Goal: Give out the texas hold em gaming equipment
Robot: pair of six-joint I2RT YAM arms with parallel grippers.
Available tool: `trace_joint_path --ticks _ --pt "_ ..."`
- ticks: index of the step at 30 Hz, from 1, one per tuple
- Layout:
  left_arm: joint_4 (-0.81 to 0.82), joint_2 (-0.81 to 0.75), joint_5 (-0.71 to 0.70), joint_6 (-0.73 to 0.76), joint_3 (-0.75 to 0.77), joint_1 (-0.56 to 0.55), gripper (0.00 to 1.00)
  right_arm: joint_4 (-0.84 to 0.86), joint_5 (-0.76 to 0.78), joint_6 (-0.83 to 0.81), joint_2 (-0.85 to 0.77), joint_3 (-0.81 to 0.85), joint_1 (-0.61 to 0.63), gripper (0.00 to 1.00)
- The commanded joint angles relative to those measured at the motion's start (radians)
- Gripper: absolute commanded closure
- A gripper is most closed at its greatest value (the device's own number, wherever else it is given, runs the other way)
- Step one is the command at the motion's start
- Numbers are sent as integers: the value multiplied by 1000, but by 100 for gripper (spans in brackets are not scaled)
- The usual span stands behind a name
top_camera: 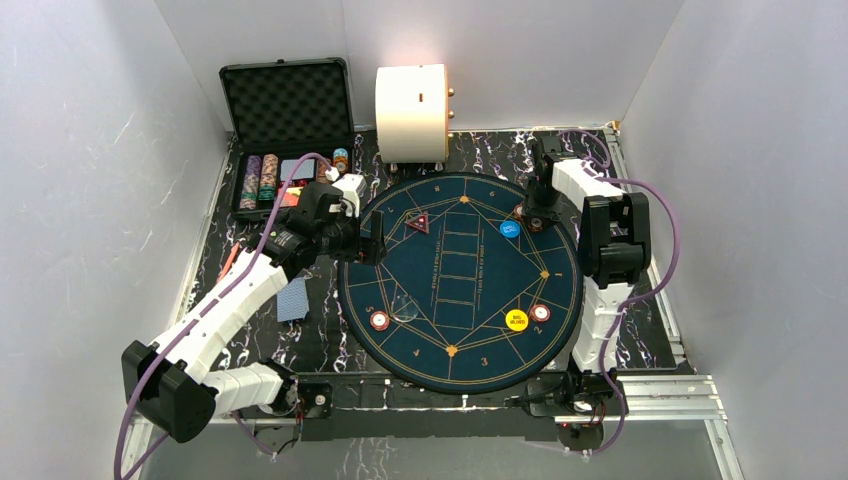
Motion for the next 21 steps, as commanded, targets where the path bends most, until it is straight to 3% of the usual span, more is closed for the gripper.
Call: trace_joint_path --ticks 1,3,8,15,21 --pt "-8 -19 -9 12 -4 4 2 11 43 -13 15 40 -3 58" --pt "-8 -18 -9 12 -3 4 2 8 46 -15 16 34 -2 55" --pt "-8 -18 -4 12 -4 3 2 -9 51 -31 1 48 -1 34" --pt "-8 -24 5 12 -1 3 2 -193 75 -72 -46 277 -20 17" --pt "-2 -40 7 12 -8 -1 2 -132 61 -59 -243 17 -227 15"
